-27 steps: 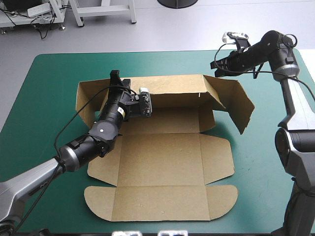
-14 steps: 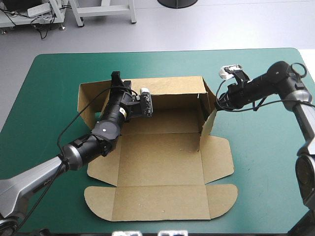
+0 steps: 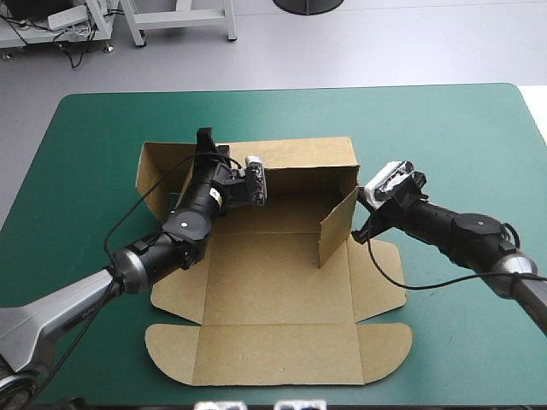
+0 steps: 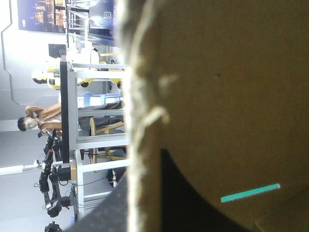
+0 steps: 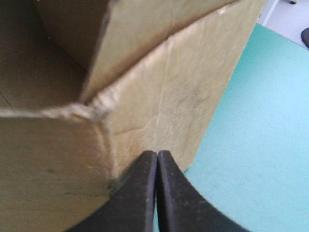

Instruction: Fold the box

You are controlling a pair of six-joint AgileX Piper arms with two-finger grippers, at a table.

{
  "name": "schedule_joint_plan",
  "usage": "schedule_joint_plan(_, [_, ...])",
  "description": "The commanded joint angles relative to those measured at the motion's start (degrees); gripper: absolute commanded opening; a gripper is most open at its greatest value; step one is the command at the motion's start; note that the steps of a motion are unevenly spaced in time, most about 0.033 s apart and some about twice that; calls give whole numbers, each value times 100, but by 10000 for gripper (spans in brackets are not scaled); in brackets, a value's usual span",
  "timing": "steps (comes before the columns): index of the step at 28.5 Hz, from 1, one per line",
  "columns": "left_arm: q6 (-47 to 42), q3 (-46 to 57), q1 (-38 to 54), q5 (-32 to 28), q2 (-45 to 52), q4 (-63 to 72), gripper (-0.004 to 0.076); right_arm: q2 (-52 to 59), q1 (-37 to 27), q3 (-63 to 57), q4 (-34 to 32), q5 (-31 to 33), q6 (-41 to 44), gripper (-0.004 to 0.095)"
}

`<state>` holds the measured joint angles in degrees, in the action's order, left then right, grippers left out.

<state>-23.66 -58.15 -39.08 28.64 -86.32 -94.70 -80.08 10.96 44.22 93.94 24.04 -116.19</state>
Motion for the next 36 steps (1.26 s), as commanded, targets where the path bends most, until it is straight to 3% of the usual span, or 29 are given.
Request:
schedule_joint_plan(1, [-35,-144,-45,225,133,-52,-8,266,-60,-101,537,115,71,-6])
schedule_joint_plan(4, [-35,-144,-45,252,133,-2,-8,266,-283,-132,-320,800,826,126])
schedule_joint_plan(7, [-16,-144,-45,209,133,74,-8,266,-622,-132,-903,1567,1267,434])
schedule_joint_plan(8, [-16,-144,-45,160,133,74,-8,266,-668,-132,-830,1642,1151,580])
schedule_joint_plan(10, [-16,-144,-58,91,133,74,-8,266,-668,-132,-615,1702,867,663])
schedule_joint_plan(12, [-16,-144,-99,66,133,81,-8,255,-627,-132,-500,1686,701,656])
schedule_joint_plan(16, [-16,-144,-229,-57,133,89,-8,246,-423,-119,-156,1024,321,648])
schedule_joint_plan(23, [-16,-144,-341,-115,56,224,-8,22,88,178,177,886,249,647])
schedule_joint_plan(27, [-16,-144,-433,-32,56,562,-8,-40,589,331,811,-568,225,641])
schedule_joint_plan(29, [-16,-144,-500,-42,56,693,-8,-40,853,390,982,-1375,334,587])
schedule_joint_plan(30, [-16,-144,-538,-57,56,705,-2,-40,953,399,982,-1490,429,540])
schedule_joint_plan(34, [-16,-144,-692,32,56,717,50,-40,1239,399,968,-1330,600,302])
schedule_joint_plan(36, [-16,-144,-803,135,68,772,150,-40,1327,399,968,-1486,645,165])
